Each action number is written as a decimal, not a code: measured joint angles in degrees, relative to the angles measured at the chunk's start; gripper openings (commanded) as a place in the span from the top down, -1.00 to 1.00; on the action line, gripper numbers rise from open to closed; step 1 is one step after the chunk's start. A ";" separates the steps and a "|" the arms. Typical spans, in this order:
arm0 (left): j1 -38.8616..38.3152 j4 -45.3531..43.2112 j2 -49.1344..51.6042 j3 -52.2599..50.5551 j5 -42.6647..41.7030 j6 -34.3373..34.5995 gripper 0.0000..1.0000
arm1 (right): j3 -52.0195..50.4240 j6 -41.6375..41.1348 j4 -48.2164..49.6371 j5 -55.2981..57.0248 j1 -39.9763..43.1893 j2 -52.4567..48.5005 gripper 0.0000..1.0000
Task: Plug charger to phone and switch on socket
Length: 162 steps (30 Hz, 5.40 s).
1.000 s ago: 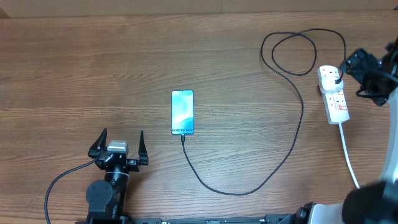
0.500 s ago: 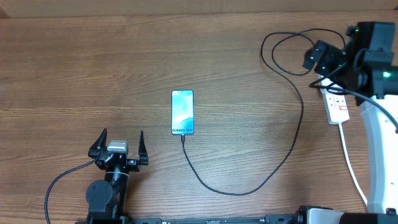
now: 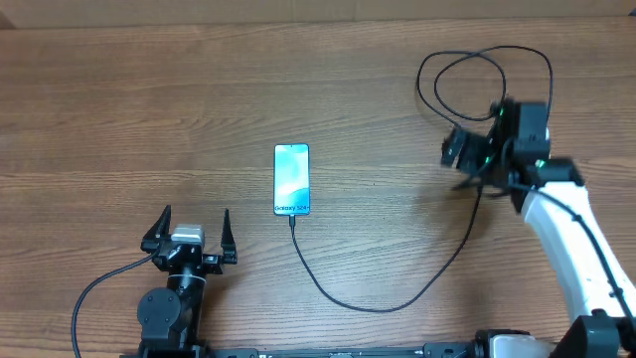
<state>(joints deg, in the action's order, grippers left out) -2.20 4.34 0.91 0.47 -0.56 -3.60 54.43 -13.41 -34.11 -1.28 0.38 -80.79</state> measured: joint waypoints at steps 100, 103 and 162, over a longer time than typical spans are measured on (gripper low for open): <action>0.00 0.04 0.00 0.00 0.00 0.00 -1.00 | -53.40 1.25 29.86 -6.21 -0.04 80.06 -1.00; 0.00 0.04 0.00 0.00 0.00 0.00 -0.99 | -53.40 1.25 29.86 -6.23 -0.04 80.06 -1.00; 0.00 0.04 0.00 0.00 0.00 0.00 -0.99 | -53.40 1.22 29.86 -6.23 -0.07 80.06 -1.00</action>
<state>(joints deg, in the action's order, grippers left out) -2.20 4.38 0.91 0.47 -0.56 -3.60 1.04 -12.19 -4.25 -7.51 0.32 -0.73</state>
